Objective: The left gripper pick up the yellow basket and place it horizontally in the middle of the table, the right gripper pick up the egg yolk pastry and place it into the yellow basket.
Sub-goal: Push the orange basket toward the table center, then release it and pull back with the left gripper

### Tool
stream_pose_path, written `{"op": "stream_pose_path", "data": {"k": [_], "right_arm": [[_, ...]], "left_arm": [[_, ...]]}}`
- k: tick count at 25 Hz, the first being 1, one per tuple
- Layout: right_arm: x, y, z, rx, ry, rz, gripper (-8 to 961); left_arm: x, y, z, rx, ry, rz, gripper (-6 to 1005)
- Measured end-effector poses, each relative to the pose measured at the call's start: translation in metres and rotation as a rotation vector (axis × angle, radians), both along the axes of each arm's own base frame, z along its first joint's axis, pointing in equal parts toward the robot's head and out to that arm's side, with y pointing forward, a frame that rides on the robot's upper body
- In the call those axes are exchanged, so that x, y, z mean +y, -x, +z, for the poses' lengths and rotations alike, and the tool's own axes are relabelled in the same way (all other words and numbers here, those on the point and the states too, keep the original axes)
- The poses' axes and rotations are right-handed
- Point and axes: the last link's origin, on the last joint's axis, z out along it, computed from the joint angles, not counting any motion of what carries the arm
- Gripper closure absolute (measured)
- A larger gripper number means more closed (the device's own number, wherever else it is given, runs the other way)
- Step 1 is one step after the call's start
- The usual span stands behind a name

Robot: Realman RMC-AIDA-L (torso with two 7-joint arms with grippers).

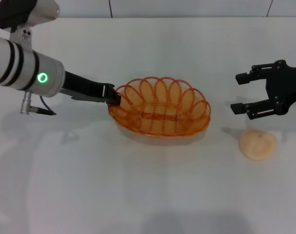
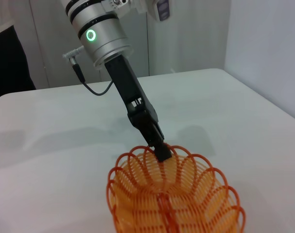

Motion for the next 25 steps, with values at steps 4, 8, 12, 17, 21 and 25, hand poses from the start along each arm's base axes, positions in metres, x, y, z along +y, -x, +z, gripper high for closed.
{"op": "stream_pose_path", "data": {"k": [4, 8, 12, 17, 21, 25], "right_arm": [[0.0, -0.001, 0.0, -0.001, 0.0, -0.002, 263], [0.0, -0.001, 0.001, -0.001, 0.0, -0.003, 266], [-0.002, -0.003, 0.0, -0.001, 0.0, -0.009, 268], [-0.002, -0.004, 0.001, -0.003, -0.001, -0.011, 271], [-0.002, -0.006, 0.001, -0.004, -0.005, -0.013, 274], [-0.002, -0.006, 0.002, -0.006, -0.007, -0.012, 276]], "left_arm": [[-0.003, -0.004, -0.009, -0.017, 0.001, 0.006, 926], [-0.002, -0.005, -0.013, -0.022, -0.005, 0.009, 926], [-0.002, -0.003, -0.014, -0.024, -0.011, 0.017, 926], [-0.002, 0.001, -0.013, -0.027, -0.023, 0.029, 926], [-0.002, 0.001, -0.014, -0.025, -0.024, 0.025, 927], [-0.002, 0.002, -0.015, -0.024, -0.02, 0.028, 911]]}}
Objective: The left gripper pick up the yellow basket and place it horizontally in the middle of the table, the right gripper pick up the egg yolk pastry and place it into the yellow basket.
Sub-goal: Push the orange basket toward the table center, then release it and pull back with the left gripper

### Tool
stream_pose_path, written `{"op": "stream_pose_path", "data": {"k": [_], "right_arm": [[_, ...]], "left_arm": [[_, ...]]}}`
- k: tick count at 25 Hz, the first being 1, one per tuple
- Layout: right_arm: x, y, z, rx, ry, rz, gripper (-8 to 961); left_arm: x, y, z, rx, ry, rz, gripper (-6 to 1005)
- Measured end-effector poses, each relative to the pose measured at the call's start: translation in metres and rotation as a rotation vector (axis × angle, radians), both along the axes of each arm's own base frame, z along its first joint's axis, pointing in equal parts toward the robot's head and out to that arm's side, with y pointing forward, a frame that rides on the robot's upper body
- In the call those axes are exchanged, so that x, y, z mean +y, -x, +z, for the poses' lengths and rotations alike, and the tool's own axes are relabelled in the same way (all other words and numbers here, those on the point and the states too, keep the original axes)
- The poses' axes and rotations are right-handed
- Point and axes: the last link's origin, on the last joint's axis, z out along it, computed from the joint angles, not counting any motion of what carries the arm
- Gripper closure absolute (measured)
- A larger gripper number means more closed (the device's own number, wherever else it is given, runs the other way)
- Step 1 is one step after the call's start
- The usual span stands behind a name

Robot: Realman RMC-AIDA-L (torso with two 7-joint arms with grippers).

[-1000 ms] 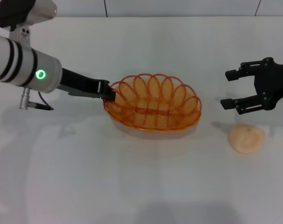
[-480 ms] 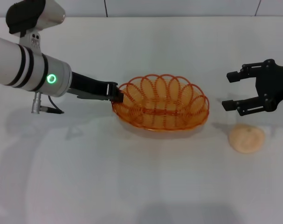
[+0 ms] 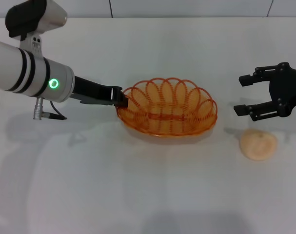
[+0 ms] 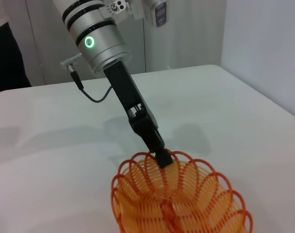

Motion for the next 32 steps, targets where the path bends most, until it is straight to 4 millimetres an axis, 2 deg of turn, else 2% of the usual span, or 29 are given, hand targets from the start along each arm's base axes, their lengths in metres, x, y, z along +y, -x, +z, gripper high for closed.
{"op": "stream_pose_path", "data": {"k": [9, 17, 21, 26, 32], "right_arm": [[0.0, -0.002, 0.001, -0.003, -0.006, -0.003, 282], [-0.001, -0.004, 0.003, -0.005, -0.008, -0.014, 287], [-0.001, -0.006, 0.004, -0.005, -0.012, -0.022, 289], [-0.003, -0.012, 0.009, 0.003, -0.022, -0.049, 293], [-0.006, -0.022, 0.019, -0.007, -0.033, -0.072, 296]], "left_arm": [[-0.002, -0.003, -0.003, -0.054, 0.005, 0.018, 746], [-0.004, 0.003, 0.004, -0.054, 0.003, 0.034, 587], [-0.004, 0.009, 0.028, -0.067, -0.05, 0.029, 507], [-0.007, 0.008, 0.068, -0.063, -0.152, -0.098, 301], [-0.017, 0.005, 0.087, -0.09, -0.205, -0.36, 234]]}}
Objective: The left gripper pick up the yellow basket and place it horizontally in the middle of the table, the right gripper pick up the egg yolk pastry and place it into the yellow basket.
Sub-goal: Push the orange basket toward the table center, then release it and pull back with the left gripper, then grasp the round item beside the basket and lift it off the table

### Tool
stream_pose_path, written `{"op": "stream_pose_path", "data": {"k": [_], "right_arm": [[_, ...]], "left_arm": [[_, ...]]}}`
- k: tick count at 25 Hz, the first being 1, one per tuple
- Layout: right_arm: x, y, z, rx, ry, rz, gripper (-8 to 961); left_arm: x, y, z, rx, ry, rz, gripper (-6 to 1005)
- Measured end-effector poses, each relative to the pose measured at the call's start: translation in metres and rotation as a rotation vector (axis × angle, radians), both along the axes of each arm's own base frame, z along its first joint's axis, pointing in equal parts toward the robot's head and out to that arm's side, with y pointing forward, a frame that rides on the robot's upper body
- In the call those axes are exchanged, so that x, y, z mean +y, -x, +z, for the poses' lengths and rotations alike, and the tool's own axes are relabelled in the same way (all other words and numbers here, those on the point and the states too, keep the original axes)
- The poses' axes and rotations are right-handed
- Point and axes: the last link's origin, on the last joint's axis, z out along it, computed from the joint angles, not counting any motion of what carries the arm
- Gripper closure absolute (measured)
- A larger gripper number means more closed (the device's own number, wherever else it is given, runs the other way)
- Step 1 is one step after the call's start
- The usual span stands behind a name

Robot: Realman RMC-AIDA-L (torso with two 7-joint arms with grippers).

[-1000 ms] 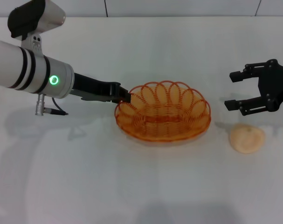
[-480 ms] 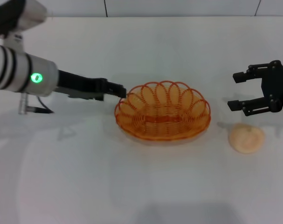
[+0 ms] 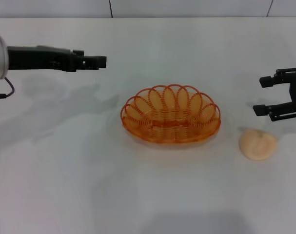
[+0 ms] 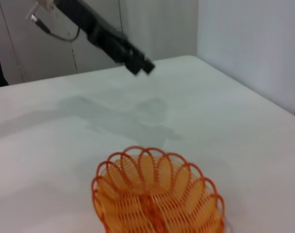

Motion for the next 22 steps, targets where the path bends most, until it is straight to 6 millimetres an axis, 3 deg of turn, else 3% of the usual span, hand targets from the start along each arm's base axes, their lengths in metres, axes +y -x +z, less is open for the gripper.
{"op": "stream_pose_path", "data": {"k": [8, 16, 22], "right_arm": [[-0.011, -0.01, 0.003, -0.043, 0.063, 0.003, 301], [-0.015, -0.014, 0.005, -0.054, 0.081, -0.009, 306], [-0.016, -0.016, 0.006, -0.06, 0.086, -0.012, 310]], "left_arm": [[-0.016, 0.002, 0.002, -0.005, -0.043, -0.381, 177], [-0.027, 0.003, -0.006, 0.109, 0.097, -0.509, 121], [-0.049, 0.01, -0.01, 0.163, 0.177, -0.665, 106]]}}
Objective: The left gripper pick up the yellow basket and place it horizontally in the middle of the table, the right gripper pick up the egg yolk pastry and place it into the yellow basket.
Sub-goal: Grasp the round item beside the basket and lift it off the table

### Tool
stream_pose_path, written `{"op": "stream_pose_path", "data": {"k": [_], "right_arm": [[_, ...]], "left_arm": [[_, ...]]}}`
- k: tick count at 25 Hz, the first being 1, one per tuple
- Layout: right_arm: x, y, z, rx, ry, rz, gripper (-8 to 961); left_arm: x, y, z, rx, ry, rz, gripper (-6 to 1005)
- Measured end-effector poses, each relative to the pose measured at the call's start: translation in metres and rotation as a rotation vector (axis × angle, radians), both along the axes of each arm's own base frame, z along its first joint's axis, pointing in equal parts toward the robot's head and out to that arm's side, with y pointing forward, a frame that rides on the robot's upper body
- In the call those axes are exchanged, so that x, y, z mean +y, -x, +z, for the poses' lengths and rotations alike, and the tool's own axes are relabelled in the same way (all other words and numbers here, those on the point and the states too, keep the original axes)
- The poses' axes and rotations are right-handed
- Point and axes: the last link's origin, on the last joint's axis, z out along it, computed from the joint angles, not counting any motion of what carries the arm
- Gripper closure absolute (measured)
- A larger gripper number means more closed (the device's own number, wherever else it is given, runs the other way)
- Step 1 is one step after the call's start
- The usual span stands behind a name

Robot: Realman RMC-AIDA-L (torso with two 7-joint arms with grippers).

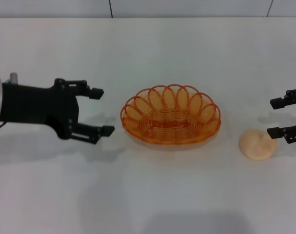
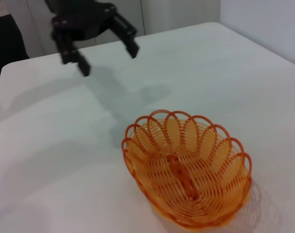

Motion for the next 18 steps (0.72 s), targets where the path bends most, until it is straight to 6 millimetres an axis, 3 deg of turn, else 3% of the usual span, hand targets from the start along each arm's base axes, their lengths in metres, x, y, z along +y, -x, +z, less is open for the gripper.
{"op": "stream_pose_path", "data": {"k": [9, 18], "right_arm": [[-0.002, 0.001, 0.0, -0.018, 0.048, -0.028, 316], [-0.001, 0.0, -0.006, -0.061, 0.077, -0.058, 321]], "left_arm": [[-0.023, 0.021, -0.009, -0.049, -0.033, -0.106, 106], [-0.035, 0.045, -0.021, -0.082, -0.017, -0.011, 107]]}}
